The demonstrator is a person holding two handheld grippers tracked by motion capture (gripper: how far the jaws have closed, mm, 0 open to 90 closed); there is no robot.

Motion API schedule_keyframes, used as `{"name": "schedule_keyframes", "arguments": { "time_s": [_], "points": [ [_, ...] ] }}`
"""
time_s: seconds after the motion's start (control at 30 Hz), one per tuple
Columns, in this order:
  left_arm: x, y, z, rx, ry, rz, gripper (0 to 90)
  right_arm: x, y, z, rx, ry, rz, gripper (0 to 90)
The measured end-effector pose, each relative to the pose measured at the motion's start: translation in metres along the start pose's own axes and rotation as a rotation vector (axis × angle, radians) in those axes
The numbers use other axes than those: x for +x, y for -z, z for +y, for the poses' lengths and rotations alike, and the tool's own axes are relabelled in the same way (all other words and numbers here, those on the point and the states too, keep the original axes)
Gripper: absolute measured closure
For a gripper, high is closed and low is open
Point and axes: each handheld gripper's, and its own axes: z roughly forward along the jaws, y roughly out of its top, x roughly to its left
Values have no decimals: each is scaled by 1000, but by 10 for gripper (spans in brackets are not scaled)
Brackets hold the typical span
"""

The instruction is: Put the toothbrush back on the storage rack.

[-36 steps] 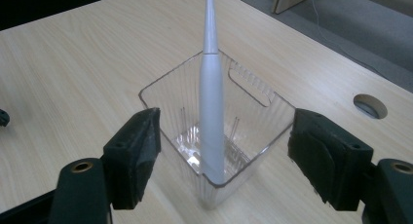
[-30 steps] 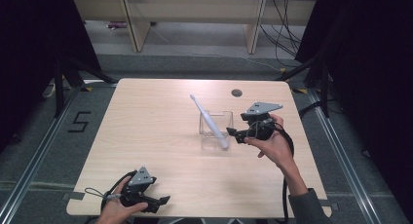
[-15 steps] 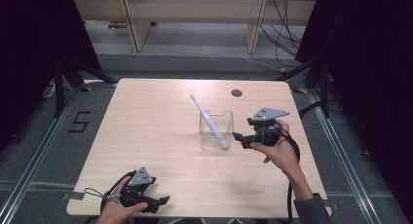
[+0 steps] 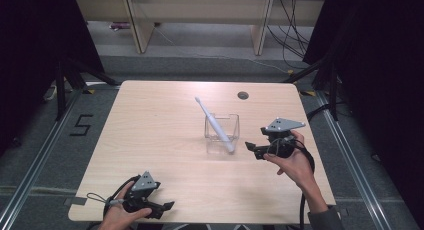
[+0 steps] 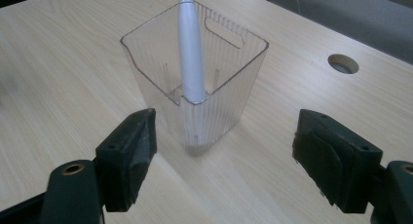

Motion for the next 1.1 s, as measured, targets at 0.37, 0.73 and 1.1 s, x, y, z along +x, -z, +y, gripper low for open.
{"name": "schedule_keyframes", "arguments": {
  "time_s": [0.37, 0.73, 1.1],
  "points": [
    [0, 0, 0, -1, -1, 0, 149, 2, 3, -10, 3, 4, 6, 239],
    [0, 0, 1, -2, -11, 10, 149, 6, 3, -21, -4, 0, 20, 226],
    [0, 0, 1, -2, -8, 7, 149, 10, 4, -33, 2, -30, 38, 210]
  ]
}}
